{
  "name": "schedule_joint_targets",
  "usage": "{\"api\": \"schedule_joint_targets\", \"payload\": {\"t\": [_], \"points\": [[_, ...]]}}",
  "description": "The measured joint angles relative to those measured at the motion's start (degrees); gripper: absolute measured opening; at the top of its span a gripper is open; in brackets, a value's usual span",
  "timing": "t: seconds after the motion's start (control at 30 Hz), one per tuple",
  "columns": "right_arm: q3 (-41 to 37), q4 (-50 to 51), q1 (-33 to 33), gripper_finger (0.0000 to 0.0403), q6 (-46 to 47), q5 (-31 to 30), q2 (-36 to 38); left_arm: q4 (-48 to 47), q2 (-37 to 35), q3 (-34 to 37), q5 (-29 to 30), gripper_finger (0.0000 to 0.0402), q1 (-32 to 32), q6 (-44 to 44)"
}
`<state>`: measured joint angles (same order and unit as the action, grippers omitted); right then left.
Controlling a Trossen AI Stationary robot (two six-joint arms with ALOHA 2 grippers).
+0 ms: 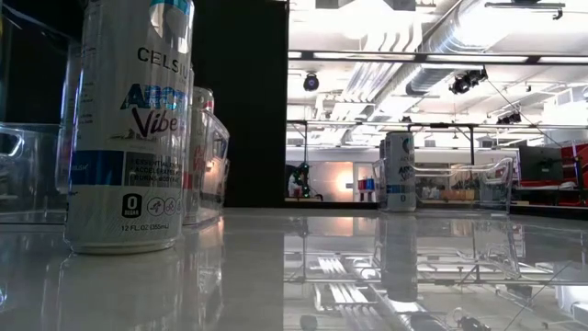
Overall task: Sort soda cans
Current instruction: Put the white-pink can into the bottom transparent bin
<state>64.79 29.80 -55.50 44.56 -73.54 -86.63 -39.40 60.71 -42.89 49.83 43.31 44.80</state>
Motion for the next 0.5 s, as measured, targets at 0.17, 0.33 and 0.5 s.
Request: {"api": "schedule_joint_targets", "payload": {"t": [0.17, 0.33, 0.5], "points": [[-0.01, -0.01, 0.02, 0.0281, 0.0, -0.01, 0.0, 0.49, 0.0, 0.0, -1.31, 0.0253, -1.88, -0.9], [-0.01, -0.02, 0.01, 0.0281, 0.0, 0.0, 0.0, 0.85, 0.0, 0.0, -3.43, 0.027, -3.49, -1.17], [0.0, -0.02, 0.01, 0.0281, 0.0, 0.0, 0.0, 0.98, 0.0, 0.0, -3.91, 0.0287, -4.27, -1.16]]}}
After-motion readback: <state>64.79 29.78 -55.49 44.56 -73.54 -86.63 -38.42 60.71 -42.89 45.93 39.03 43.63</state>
